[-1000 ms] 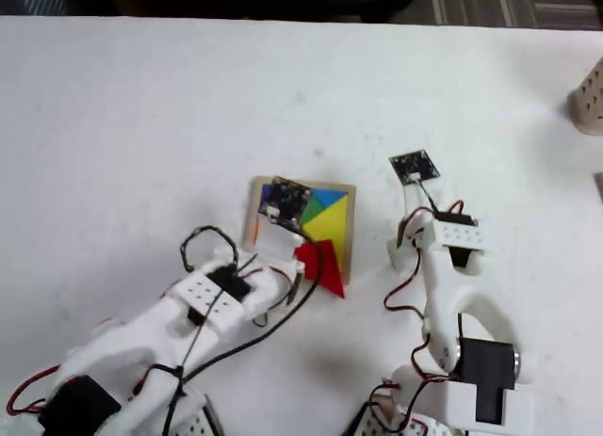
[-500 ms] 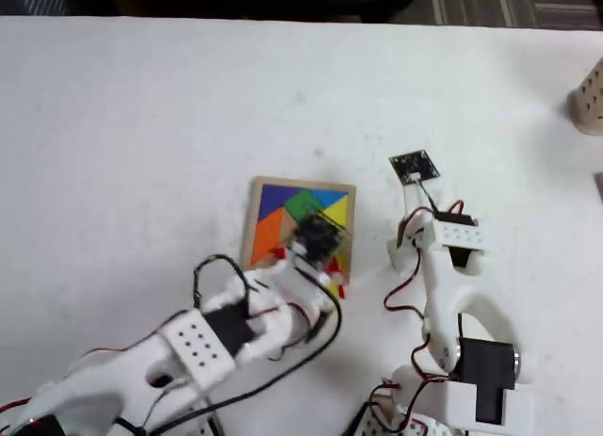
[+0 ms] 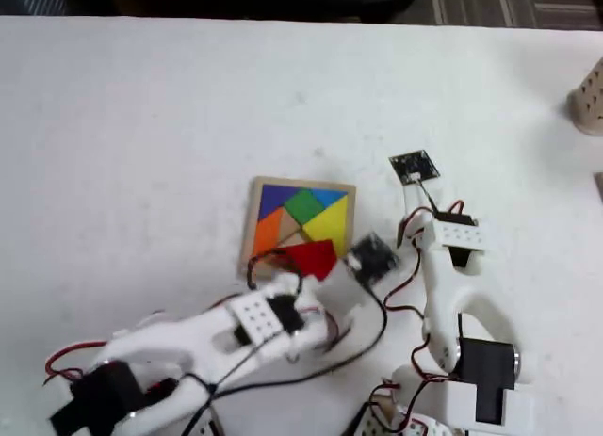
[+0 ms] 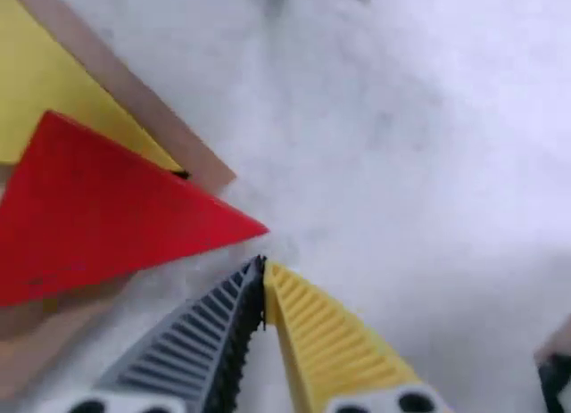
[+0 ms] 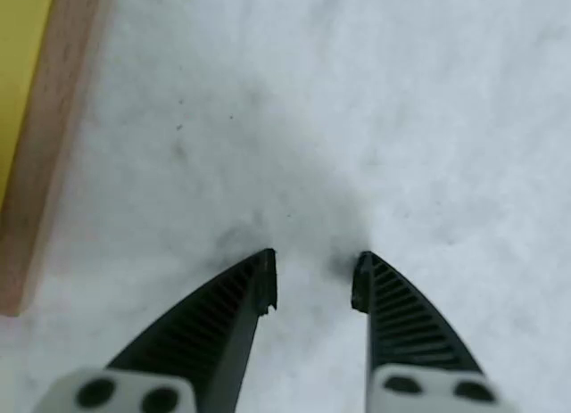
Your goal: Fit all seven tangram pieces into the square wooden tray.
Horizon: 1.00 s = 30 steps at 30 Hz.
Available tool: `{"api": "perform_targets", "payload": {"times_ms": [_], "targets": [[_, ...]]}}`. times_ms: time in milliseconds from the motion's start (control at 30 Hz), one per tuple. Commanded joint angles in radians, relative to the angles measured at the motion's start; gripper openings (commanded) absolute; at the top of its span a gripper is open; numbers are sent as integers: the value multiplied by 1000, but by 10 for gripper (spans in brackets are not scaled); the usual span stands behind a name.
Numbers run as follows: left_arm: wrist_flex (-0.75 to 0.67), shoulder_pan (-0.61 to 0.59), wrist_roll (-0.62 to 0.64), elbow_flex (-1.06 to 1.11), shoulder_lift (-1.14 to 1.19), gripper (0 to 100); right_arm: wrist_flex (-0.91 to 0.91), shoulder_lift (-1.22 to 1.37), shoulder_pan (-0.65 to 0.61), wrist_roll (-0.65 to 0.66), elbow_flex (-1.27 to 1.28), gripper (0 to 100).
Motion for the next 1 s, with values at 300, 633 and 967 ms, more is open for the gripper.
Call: {"api": "perform_targets", "payload": {"times_ms": [300, 633, 967], "targets": [[-92, -131, 81, -152, 131, 20, 12, -30, -10, 6, 6, 137], [-72, -87, 81, -61, -88, 20, 12, -30, -12, 9, 6, 137], [-120, 64, 81, -52, -269, 20, 10, -30, -12, 12, 6, 137]]}}
